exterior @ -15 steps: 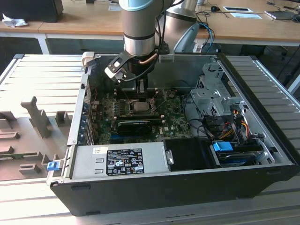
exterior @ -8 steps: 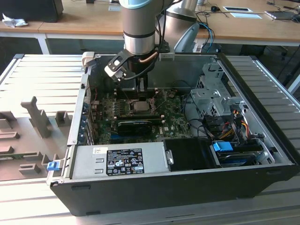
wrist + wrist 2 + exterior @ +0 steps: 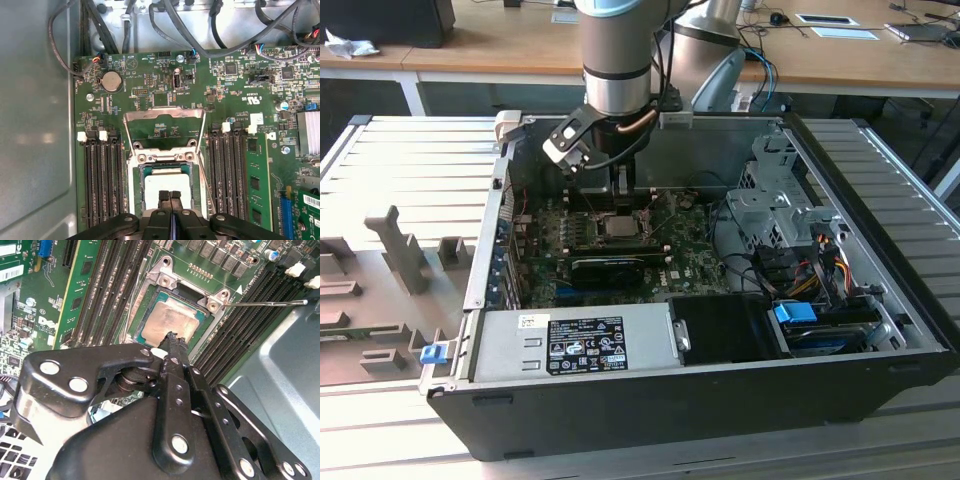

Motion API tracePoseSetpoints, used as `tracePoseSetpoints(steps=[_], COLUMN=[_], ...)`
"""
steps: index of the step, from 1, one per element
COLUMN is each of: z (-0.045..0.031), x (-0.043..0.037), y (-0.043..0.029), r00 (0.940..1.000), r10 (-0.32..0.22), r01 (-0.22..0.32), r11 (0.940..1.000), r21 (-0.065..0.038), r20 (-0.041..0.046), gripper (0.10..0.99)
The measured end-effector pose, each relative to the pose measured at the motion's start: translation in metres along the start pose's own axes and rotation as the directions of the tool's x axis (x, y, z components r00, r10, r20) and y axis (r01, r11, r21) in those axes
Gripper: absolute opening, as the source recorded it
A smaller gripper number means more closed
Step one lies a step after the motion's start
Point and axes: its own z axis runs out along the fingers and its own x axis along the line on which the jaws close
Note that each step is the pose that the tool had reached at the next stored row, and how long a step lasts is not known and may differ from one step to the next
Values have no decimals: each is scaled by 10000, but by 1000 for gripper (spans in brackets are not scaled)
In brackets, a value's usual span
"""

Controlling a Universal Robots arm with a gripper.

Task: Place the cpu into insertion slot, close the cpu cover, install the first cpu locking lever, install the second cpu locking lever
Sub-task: 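Close the cpu cover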

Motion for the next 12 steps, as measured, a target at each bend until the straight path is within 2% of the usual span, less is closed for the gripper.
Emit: tracePoseSetpoints(steps=[12], z=[-20], x=[2], y=[2], r00=[10000], r10=[0], r01=[0], r11=[10000], r21=[-1], r20=[4], gripper=[106])
